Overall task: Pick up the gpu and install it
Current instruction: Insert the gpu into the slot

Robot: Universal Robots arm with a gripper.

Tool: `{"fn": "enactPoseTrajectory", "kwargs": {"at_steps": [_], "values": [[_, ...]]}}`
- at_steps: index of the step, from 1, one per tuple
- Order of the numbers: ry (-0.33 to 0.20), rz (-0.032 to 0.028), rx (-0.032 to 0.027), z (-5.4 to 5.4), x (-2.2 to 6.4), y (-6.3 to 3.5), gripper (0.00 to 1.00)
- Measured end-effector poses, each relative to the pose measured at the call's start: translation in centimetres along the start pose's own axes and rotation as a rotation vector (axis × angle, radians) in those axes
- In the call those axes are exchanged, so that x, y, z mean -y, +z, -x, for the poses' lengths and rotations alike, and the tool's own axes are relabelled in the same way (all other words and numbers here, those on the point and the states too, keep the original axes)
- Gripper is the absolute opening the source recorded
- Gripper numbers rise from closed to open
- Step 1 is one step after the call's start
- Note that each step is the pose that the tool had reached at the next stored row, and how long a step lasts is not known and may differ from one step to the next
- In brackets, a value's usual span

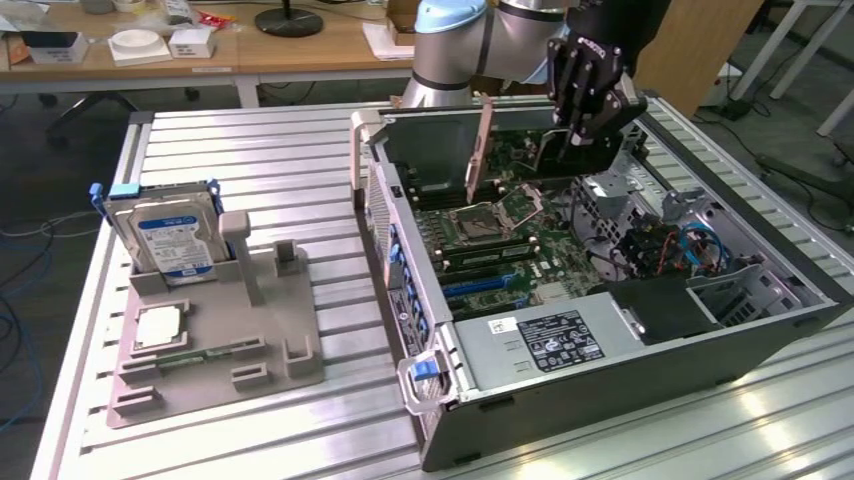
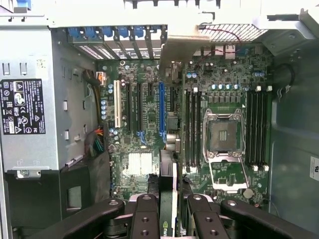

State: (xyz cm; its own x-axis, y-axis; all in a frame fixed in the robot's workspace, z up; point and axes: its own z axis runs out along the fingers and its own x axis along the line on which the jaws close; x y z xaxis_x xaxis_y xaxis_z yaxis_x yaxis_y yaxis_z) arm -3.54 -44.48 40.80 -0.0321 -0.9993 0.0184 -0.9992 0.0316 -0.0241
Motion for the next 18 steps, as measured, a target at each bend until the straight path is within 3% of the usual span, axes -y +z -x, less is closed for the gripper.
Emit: {"fn": "enactPoseTrajectory", "kwargs": {"at_steps": [8, 18], "values": [[0.0, 0.0, -0.0001, 0.0, -0.44, 0.25, 0.27], [0.0, -0.0007, 0.0004, 0.0, -0.62, 1.41, 0.27]]}}
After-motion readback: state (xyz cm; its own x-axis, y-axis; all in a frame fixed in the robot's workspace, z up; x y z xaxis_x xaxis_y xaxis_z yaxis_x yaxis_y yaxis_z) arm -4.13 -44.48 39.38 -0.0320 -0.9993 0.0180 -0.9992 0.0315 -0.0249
